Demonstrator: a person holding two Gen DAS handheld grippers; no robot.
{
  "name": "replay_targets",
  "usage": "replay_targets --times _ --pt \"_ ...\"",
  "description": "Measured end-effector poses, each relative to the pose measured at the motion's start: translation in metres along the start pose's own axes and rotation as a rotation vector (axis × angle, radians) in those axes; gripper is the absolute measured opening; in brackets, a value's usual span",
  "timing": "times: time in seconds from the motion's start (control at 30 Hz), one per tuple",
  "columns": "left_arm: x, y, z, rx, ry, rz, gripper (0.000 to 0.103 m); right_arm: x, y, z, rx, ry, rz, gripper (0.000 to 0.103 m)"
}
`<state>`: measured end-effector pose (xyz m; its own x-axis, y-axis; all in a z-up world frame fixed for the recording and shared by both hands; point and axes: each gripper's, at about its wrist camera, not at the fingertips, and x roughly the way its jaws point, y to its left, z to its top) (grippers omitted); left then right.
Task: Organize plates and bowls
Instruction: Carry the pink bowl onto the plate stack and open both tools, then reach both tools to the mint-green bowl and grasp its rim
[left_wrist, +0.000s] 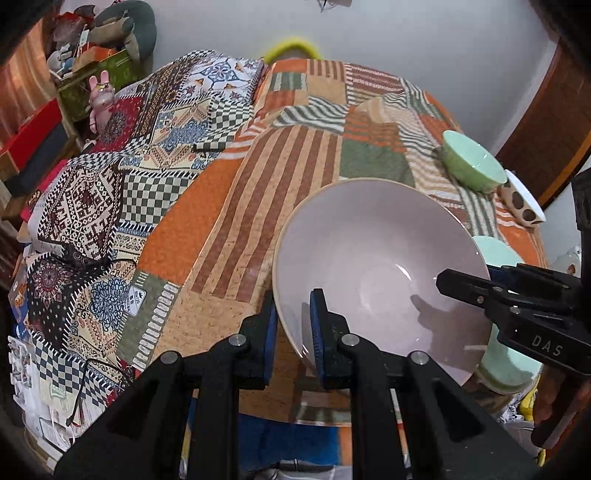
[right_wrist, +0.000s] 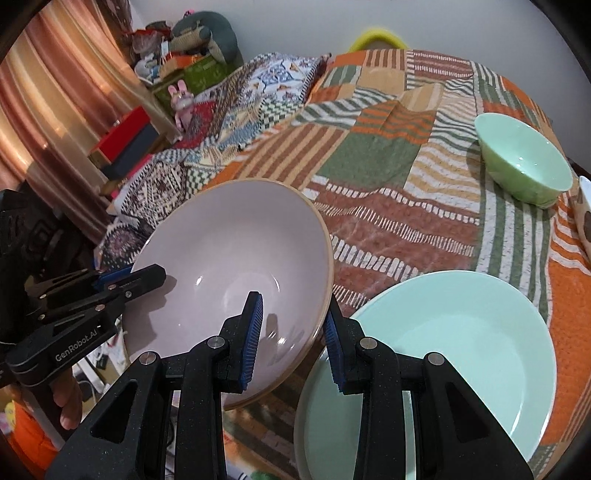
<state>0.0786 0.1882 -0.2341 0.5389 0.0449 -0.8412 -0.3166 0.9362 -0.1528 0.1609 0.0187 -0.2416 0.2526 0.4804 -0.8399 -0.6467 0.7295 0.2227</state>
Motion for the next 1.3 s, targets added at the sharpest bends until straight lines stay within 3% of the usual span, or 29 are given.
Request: replay_targets --times 0.17,0.67,0.97,1.13,1.3 --pt "0.019 0.008 -0.01 -0.028 0.038 0.001 0.016 0.015 0.003 0.001 -0.023 0.037 -0.022 0.03" --pt "0.015 0.008 -0.012 -0.033 0.022 0.032 0.019 0.02 0.001 0.005 -0.035 0.059 -0.019 0.033" --pt "-0.021 -0.006 0.007 0.01 -0.06 0.052 0.021 -0.03 -0.004 0.009 -0.043 -0.077 -0.024 0.047" --pt "-0.052 -0.042 0.026 0.1 -0.157 0.042 0.032 -0.065 -0.016 0.011 -0.026 -0.163 -0.033 0.048" --pt "-0.078 -0.083 0.044 0.171 -0.26 0.018 0.046 -0.102 -0.033 0.016 -0.03 -0.252 -0.089 0.055"
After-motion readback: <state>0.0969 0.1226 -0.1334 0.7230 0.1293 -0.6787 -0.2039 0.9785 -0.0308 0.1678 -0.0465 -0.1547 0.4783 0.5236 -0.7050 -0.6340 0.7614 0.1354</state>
